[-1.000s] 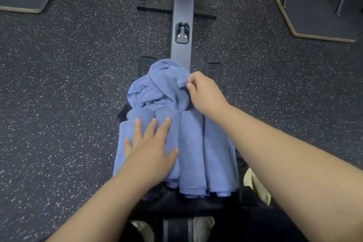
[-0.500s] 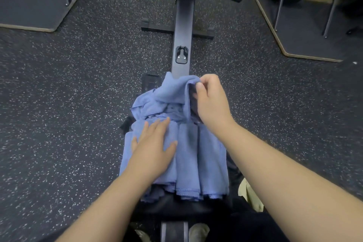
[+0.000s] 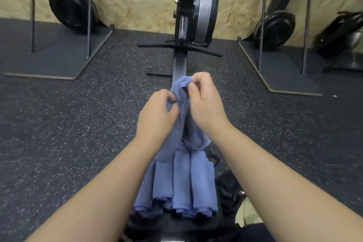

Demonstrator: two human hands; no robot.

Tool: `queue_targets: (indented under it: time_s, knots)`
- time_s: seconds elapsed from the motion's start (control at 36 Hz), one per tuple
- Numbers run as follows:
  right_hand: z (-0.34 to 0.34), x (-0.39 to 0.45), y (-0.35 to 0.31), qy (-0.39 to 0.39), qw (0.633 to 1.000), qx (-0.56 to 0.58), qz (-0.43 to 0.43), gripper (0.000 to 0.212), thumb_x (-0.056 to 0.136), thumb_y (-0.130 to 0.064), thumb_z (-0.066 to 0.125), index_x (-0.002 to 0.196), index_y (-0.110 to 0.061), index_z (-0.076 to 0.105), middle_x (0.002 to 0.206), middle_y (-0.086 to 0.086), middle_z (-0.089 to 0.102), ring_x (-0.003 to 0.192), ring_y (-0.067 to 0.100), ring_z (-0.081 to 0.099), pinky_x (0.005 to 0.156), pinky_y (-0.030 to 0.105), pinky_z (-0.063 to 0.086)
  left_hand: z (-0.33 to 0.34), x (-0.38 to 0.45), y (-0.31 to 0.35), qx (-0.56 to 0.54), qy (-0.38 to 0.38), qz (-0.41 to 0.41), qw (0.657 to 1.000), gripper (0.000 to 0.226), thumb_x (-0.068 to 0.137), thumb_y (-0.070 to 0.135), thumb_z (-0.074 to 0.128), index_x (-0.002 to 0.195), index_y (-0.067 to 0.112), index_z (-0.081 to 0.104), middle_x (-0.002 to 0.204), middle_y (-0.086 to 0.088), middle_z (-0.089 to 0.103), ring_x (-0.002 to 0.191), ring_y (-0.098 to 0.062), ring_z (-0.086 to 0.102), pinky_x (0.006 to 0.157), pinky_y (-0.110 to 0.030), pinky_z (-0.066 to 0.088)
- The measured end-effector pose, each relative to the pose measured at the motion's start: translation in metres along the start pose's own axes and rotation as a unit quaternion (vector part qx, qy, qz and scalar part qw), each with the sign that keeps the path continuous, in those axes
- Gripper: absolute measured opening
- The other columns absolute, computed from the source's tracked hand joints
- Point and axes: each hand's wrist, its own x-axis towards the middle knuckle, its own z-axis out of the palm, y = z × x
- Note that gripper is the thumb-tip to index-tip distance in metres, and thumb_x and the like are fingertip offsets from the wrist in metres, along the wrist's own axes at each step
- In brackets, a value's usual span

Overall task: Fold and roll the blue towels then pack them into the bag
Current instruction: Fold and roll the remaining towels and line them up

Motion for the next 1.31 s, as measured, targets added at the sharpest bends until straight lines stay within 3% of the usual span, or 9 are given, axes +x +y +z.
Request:
queue_targets:
  time_s: [0.08,0.28,0.44,0.58,0.75,0.86,1.06,1.17,1.31]
  knots:
    - [-0.013,0.0,-0.021,0.005,1.0,0.001,-0.014,0.01,0.098,-0.008,0.043,0.093,-0.013,0.049,0.083,-0.011,0.051,0.07,-0.007,0.046,0.065,0.008,0.036,-0.019,0.0,0.017,0.021,0.011,0.009,1.0,0.003,0.091,0.021,0.055,0.093,0.023,0.056,0.097,0.008,0.061,0.075,-0.016,0.053,0.068,-0.031,0.036]
    - [-0.038,-0.004,-0.072,0.012,0.999,-0.01,-0.048,0.015,0.099,-0.007,0.042,0.09,-0.019,0.044,0.084,-0.013,0.049,0.072,-0.011,0.046,0.065,0.007,0.035,-0.042,-0.018,0.044,0.026,-0.058,0.044,0.997,0.039,0.081,0.035,0.072,0.112,0.024,0.051,0.115,0.008,0.057,0.108,-0.015,0.054,0.091,-0.038,0.045]
    - [-0.061,-0.02,-0.112,0.024,0.996,-0.024,-0.076,0.009,0.1,-0.009,0.041,0.097,-0.017,0.045,0.086,-0.013,0.051,0.075,-0.001,0.048,0.066,0.009,0.036,-0.069,-0.036,0.068,0.005,0.048,0.072,0.996,0.02,0.091,0.009,0.054,0.09,0.028,0.054,0.099,0.007,0.058,0.093,-0.017,0.056,0.08,-0.031,0.041]
    - [-0.085,-0.04,-0.133,0.038,0.995,-0.057,-0.068,0.005,0.101,-0.015,0.04,0.098,-0.017,0.044,0.083,-0.011,0.052,0.077,0.011,0.05,0.063,0.024,0.034,-0.106,-0.046,0.08,0.033,0.101,0.115,0.988,0.03,0.093,0.001,0.048,0.108,0.013,0.07,0.106,-0.002,0.057,0.101,-0.014,0.052,0.079,-0.016,0.031]
    - [-0.104,-0.065,-0.159,0.017,0.993,-0.092,-0.07,0.003,0.101,-0.018,0.041,0.099,-0.018,0.044,0.086,-0.004,0.057,0.082,0.016,0.053,0.061,0.024,0.033,-0.132,-0.065,0.104,0.04,0.058,0.172,0.983,0.014,0.088,0.029,0.06,0.097,0.018,0.061,0.088,0.002,0.042,0.09,-0.011,0.04,0.072,-0.015,0.028]
    - [-0.106,-0.077,-0.187,0.006,0.991,-0.094,-0.099,0.004,0.1,-0.017,0.042,0.097,-0.019,0.043,0.086,-0.002,0.059,0.078,0.014,0.052,0.058,0.01,0.035,-0.137,-0.089,0.124,0.033,0.017,0.149,0.988,0.065,0.072,0.055,0.074,0.122,0.019,0.054,0.11,-0.001,0.04,0.096,-0.004,0.035,0.089,-0.026,0.039]
    - [-0.117,-0.091,-0.233,-0.026,0.978,-0.121,-0.168,0.007,0.092,-0.013,0.054,0.099,-0.015,0.054,0.089,-0.006,0.058,0.08,0.009,0.05,0.065,0.006,0.036,-0.17,-0.109,0.159,0.05,0.119,0.18,0.975,0.02,0.092,0.012,0.049,0.099,0.011,0.068,0.097,-0.004,0.053,0.096,-0.019,0.05,0.082,-0.034,0.041]
    - [-0.125,-0.098,-0.235,0.003,0.971,-0.16,-0.179,0.007,0.09,-0.011,0.059,0.089,-0.017,0.058,0.086,-0.004,0.06,0.079,0.013,0.051,0.063,0.013,0.034,-0.191,-0.117,0.169,0.045,0.129,0.191,0.972,0.02,0.093,0.007,0.046,0.091,0.005,0.066,0.091,-0.009,0.06,0.094,-0.021,0.052,0.073,-0.026,0.032]
    - [-0.134,-0.113,-0.228,0.028,0.959,-0.22,-0.174,0.013,0.092,-0.008,0.055,0.099,-0.011,0.066,0.094,-0.003,0.061,0.085,0.01,0.049,0.071,0.018,0.032,-0.21,-0.139,0.18,0.011,0.118,0.202,0.972,0.032,0.089,0.029,0.044,0.091,0.011,0.071,0.087,-0.001,0.071,0.088,-0.021,0.063,0.077,-0.035,0.048]
